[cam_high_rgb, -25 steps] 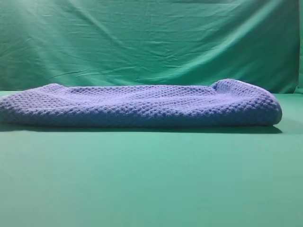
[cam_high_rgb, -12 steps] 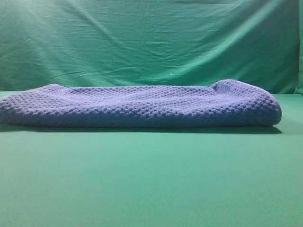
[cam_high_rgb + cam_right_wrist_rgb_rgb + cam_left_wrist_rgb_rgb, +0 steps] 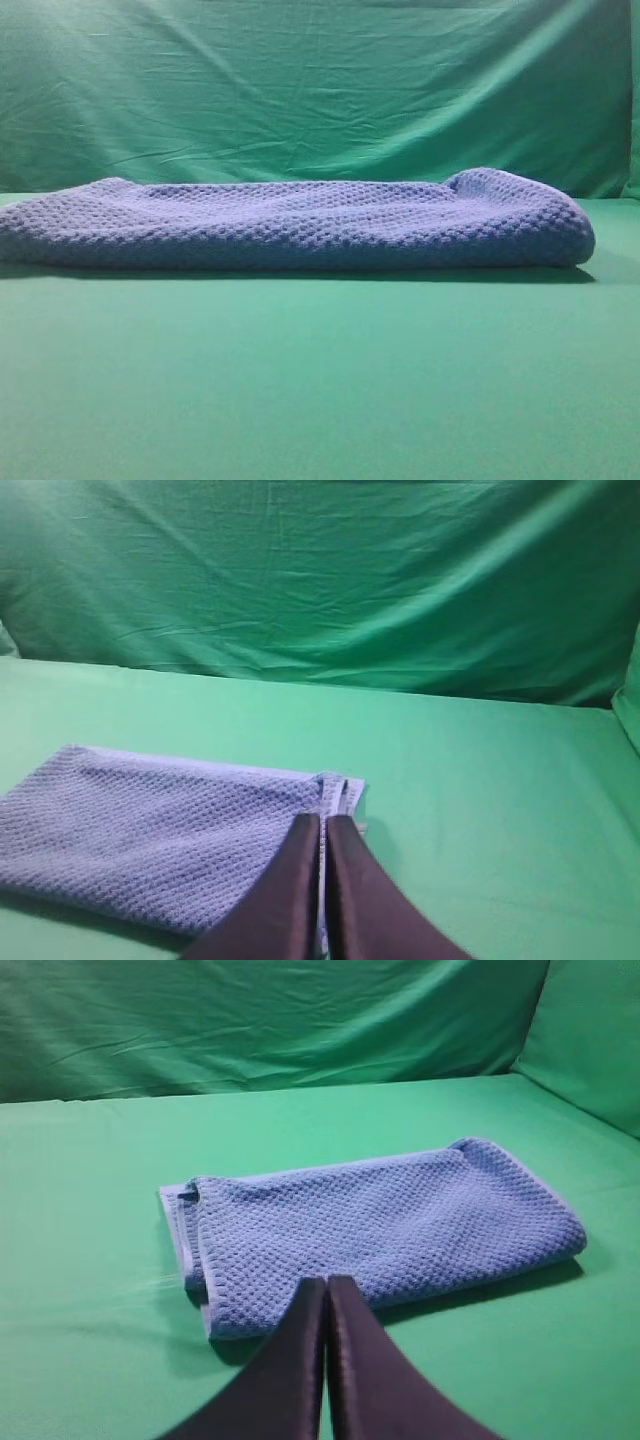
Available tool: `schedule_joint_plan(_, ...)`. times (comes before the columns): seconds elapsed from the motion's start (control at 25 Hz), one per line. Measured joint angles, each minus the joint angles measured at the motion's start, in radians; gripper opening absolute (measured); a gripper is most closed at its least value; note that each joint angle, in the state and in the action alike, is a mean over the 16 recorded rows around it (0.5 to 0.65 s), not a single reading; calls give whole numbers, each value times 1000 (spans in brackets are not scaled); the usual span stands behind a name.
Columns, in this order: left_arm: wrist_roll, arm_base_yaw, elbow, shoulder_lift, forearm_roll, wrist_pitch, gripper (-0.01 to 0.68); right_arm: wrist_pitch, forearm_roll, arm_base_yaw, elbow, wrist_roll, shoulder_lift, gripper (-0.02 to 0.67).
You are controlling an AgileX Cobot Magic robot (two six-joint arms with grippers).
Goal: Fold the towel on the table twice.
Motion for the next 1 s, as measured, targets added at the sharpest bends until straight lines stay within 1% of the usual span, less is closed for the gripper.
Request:
schedule_joint_plan(0.24,0,0,111,-111,-39,-32,0,-43,30,0,131,0,-125,0)
schedule_joint_plan(0.56,0,0,232,-139,-51,-116,0,-169,53,0,283,0,-172,12)
schedule_joint_plan(0.8,0,0,286,-139,-42,-177,0,-263,53,0,372,0,-168,30)
schedule_joint_plan(1.0,0,0,297,-139,-35,-199,0,-301,53,0,410,0,-168,45)
